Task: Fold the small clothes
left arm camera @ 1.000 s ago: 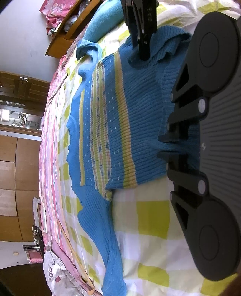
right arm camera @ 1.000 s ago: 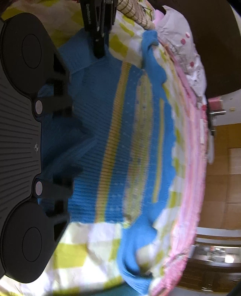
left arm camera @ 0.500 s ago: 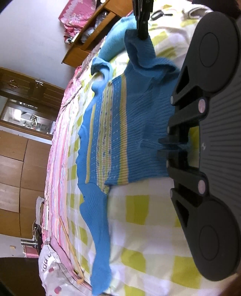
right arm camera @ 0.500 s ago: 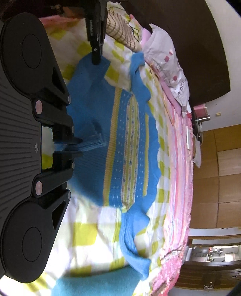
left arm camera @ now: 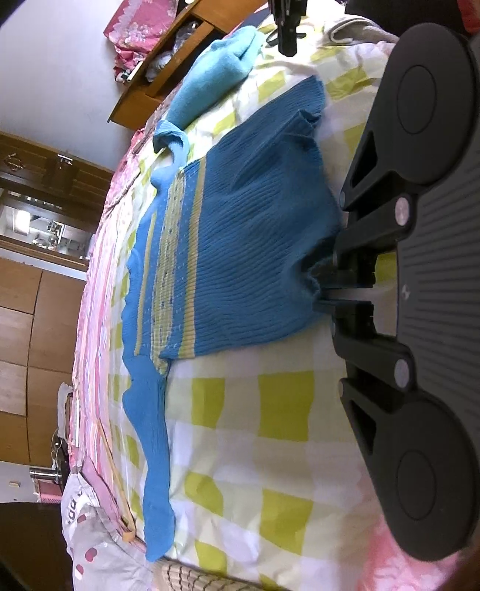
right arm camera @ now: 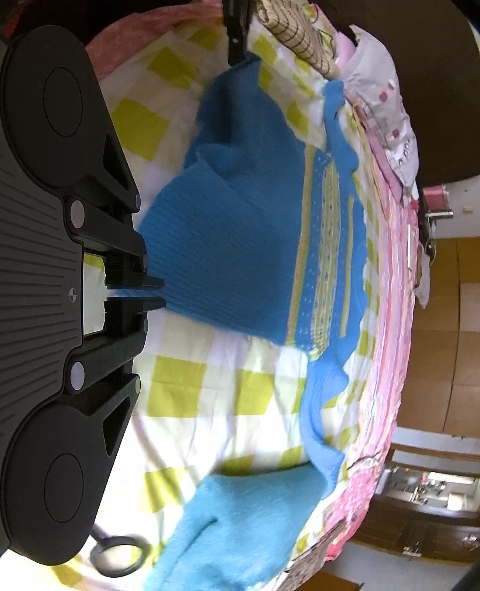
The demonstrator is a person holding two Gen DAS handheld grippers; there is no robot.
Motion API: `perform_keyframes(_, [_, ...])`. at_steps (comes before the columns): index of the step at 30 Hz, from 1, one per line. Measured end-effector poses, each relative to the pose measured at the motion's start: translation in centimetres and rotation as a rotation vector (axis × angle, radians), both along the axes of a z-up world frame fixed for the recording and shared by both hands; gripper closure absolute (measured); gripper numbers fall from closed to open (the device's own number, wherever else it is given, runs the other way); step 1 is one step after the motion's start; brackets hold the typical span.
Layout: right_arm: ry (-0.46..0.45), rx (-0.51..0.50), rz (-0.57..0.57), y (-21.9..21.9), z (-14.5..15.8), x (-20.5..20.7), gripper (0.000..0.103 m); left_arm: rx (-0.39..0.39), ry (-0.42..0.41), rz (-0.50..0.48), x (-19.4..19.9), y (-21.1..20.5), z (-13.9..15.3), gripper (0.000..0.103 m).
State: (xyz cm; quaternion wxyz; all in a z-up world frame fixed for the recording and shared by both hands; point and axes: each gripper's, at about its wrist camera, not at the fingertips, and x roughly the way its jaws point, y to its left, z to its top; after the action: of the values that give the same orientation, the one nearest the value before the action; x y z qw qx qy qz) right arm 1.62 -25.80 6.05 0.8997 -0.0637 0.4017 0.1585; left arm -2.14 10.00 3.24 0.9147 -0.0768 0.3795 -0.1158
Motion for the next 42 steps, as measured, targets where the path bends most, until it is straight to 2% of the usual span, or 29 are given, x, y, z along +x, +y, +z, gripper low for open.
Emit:
perform_keyframes(6, [0.022, 0.11, -0.055, -0.2, -0.6, 1.1, 0.086, 0.029, -0.019, 0.039, -1.0, 0.6, 0.9, 0.09])
perform_keyframes(8, [0.033, 0.138, -0.087, 0.1, -1.4, 1.8, 0.067, 0.018, -0.031, 0.032, -0.4, 0.2, 1.1, 0.087])
perform_keyframes(9, [0.033, 0.145, -0.093, 0.3, -1.7, 2.1, 0.064, 0.013, -0.034, 0.024, 0.0, -0.1, 1.0, 0.085])
perform_keyframes(13, [0.055, 0.145, -0.121, 1.2, -3.5, 3.3, 0.064, 0.015, -0.02, -0.028, 2.3, -2.4, -0.2, 0.084])
perform_keyframes(15, [0.077, 0.111, -0.129, 1.5, -4.3, 3.8, 0.065, 0.025, -0.004, -0.043, 3.3, -3.5, -1.1, 0.084])
perform_keyframes(17, [0.087, 0.043, -0.133, 1.8, -4.9, 4.0, 0.07, 0.061, 0.028, -0.042, 4.0, -4.3, -2.0, 0.084])
perform_keyframes(20, [0.101, 0.007, -0.126, 1.2, -4.7, 4.0, 0.081, 0.099, 0.04, -0.051, 4.0, -4.5, -2.6, 0.083])
perform_keyframes(23, [0.112, -0.03, -0.141, 0.3, -4.7, 3.8, 0.084, 0.123, 0.051, -0.039, 3.6, -4.2, -2.5, 0.083])
perform_keyframes(29, [0.139, -0.022, -0.166, -0.7, -4.4, 3.3, 0.082, 0.13, 0.074, -0.024, 2.8, -3.4, -2.0, 0.083])
perform_keyframes(31, [0.141, -0.003, -0.174, -0.9, -3.9, 3.2, 0.082, 0.126, 0.063, -0.027, 2.6, -3.4, -1.4, 0.083])
perform_keyframes(35, [0.087, 0.042, -0.204, -1.6, -1.9, 3.3, 0.076, 0.107, 0.007, -0.042, 2.7, -3.9, 0.5, 0.083])
perform_keyframes(42, [0.01, 0.109, -0.281, -4.0, -0.3, 8.3, 0.076, 0.069, -0.034, -0.092, 6.8, -7.9, 2.0, 0.083])
